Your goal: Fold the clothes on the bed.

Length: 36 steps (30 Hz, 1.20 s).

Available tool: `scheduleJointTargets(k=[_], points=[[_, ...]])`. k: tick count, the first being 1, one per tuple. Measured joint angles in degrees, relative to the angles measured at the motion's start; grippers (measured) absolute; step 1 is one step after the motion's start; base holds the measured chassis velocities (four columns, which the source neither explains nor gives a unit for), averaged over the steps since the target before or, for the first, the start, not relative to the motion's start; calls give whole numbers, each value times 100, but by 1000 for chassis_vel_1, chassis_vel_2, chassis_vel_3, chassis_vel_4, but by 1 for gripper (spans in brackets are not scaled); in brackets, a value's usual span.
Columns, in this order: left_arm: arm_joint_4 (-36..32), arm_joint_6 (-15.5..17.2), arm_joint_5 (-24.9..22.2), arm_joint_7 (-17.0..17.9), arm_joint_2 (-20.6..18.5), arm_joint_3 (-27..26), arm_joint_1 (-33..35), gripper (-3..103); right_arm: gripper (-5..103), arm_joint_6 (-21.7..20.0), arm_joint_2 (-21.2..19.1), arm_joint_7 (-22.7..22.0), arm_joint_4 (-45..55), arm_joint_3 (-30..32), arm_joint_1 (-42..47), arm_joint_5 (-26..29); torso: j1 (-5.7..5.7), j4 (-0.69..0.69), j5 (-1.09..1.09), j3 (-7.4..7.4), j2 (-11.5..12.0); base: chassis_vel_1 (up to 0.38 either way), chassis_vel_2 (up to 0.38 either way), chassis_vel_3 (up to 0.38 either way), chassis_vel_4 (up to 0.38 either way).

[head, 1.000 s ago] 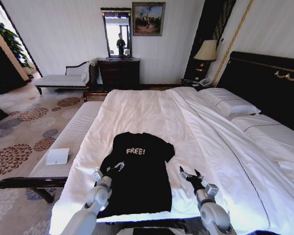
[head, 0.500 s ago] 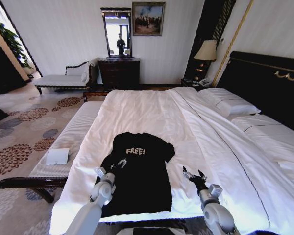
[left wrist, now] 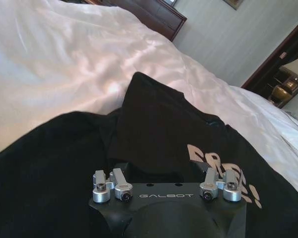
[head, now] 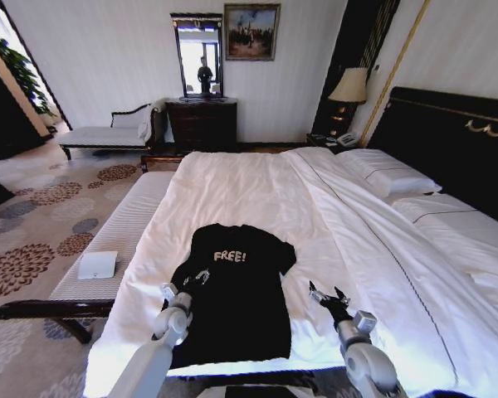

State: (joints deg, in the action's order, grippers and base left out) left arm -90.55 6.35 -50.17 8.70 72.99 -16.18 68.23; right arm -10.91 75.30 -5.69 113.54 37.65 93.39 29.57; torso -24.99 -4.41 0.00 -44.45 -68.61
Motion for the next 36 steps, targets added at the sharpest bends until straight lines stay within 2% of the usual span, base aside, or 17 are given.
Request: scheduleJointTargets(k=[6, 10, 14, 15, 16, 19, 20, 23, 25, 28, 36], points=[[154, -43, 19, 14, -2, -41, -132, 60, 100, -23, -18, 2, 157, 137, 145, 70, 0, 0, -1, 0, 0, 0, 0, 0, 0], [171, -81, 56, 79, 0, -67, -151, 60, 100, -23, -17, 8, 170, 152, 186, 67, 0, -1, -1, 0, 0, 0, 0, 0, 0], [169, -87, 93, 172, 10, -117, -143, 53, 100, -7, -9, 1, 201, 116, 179, 45, 0, 0, 0, 0, 0, 0, 0, 0, 0], [169, -88, 104, 183, 12, -127, -139, 47, 100, -6, -10, 0, 210, 109, 170, 45, 0, 0, 0, 0, 0, 0, 0, 0, 0], [174, -89, 119, 191, 12, -144, -137, 47, 100, -6, -11, -3, 215, 106, 158, 48, 0, 0, -1, 0, 0, 0, 0, 0, 0], [210, -89, 136, 203, -12, -171, -137, 30, 100, -8, -17, -8, 233, 112, 154, 58, 0, 0, -1, 0, 0, 0, 0, 0, 0], [210, -89, 136, 203, -12, -171, -137, 30, 100, -8, -17, -8, 233, 112, 154, 58, 0, 0, -1, 0, 0, 0, 0, 0, 0], [223, -89, 107, 197, -76, -206, -142, 15, 100, -17, -17, -9, 272, 140, 202, 60, 0, 0, -1, 0, 0, 0, 0, 0, 0], [223, -89, 97, 194, -89, -214, -142, 15, 100, -18, -17, -9, 280, 147, 216, 60, 0, 0, -1, 0, 0, 0, 0, 0, 0], [205, -89, 106, 194, -99, -218, -138, 1, 100, -19, -9, -9, 284, 151, 233, 60, 0, 0, -1, 0, 0, 0, 0, 0, 0], [75, -83, 133, 263, -144, -190, -165, 0, 100, -19, 30, -9, 309, 121, 231, 58, 0, 0, -1, 0, 0, 0, 0, 0, 0]])
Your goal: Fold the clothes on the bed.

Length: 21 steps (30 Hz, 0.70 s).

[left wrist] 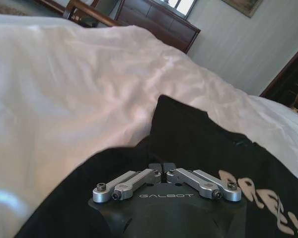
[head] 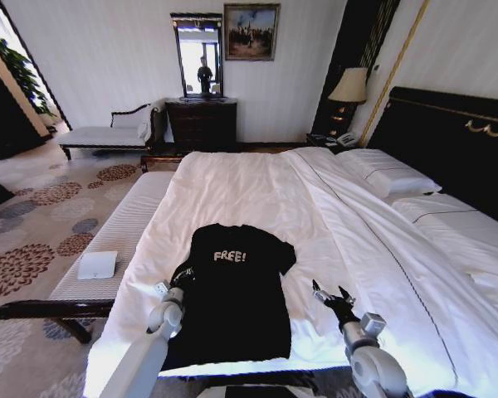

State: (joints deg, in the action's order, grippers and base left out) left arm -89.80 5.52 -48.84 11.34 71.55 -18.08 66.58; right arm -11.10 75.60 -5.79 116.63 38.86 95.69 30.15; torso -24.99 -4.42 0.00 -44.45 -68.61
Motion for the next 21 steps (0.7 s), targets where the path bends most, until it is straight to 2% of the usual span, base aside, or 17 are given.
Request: scheduleJointTargets(k=[11, 21], points=[[-107, 155, -379, 212, -435, -196, -517, 0, 100, 4, 58, 15, 54, -53, 23, -16, 0, 0, 0, 0, 0, 0, 0, 0, 0], [437, 169, -674, 186, -871, -289, -1119, 0, 100, -20, 58, 19, 147, -83, 43, 32, 0, 0, 0, 0, 0, 0, 0, 0, 0]])
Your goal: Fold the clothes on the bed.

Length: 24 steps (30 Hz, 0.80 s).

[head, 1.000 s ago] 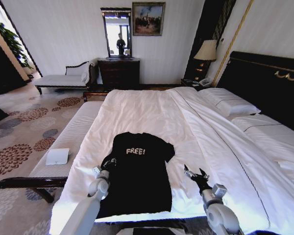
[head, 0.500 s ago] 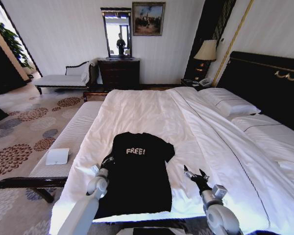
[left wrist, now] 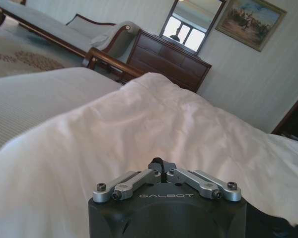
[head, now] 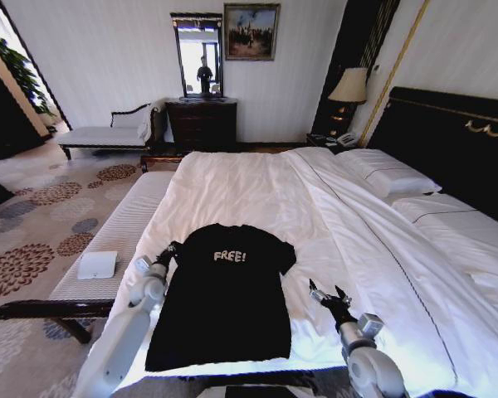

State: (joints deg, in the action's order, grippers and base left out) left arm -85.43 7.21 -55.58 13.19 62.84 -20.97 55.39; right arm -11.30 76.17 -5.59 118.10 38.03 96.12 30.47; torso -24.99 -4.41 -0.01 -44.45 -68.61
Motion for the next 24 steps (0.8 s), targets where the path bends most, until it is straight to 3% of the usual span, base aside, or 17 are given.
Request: scheduleJointTargets(k=[9, 24], points=[[878, -54, -7, -158, -324, 229, -634, 0, 100, -5, -35, -1, -64, -107, -58, -4, 0, 0, 0, 0, 0, 0, 0, 0, 0], [1486, -165, 94, 68, -214, 118, -779, 0, 100, -15, -57, -1, -126, -212, -130, -4, 0, -1, 0, 1, 0, 0, 0, 0, 0]])
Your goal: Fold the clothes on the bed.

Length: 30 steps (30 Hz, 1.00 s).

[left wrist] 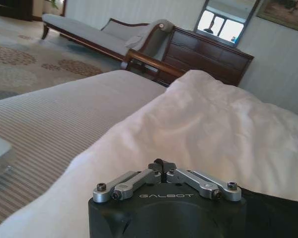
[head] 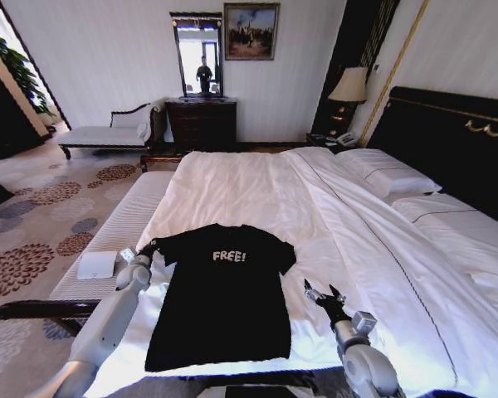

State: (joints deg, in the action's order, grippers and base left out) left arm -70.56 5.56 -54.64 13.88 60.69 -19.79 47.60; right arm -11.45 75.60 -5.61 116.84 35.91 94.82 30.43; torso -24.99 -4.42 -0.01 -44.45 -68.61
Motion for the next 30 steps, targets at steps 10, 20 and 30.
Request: scheduleJointTargets(k=[10, 20, 30], points=[[-100, 98, 45, 129, -119, -21, 76, 6, 100, -7, 11, 9, 11, -26, 17, 30, 0, 0, 1, 0, 0, 0, 0, 0, 0], [-977, -3, 238, 132, -459, -428, 951, 44, 100, -41, 8, 2, -90, -164, -162, 205, 0, 0, 0, 0, 0, 0, 0, 0, 0], [-3117, -57, 697, 121, -279, -1283, 3180, 81, 100, -87, -385, -47, -763, -241, -956, 778, 1, 3, 0, 0, -1, 0, 0, 0, 0]])
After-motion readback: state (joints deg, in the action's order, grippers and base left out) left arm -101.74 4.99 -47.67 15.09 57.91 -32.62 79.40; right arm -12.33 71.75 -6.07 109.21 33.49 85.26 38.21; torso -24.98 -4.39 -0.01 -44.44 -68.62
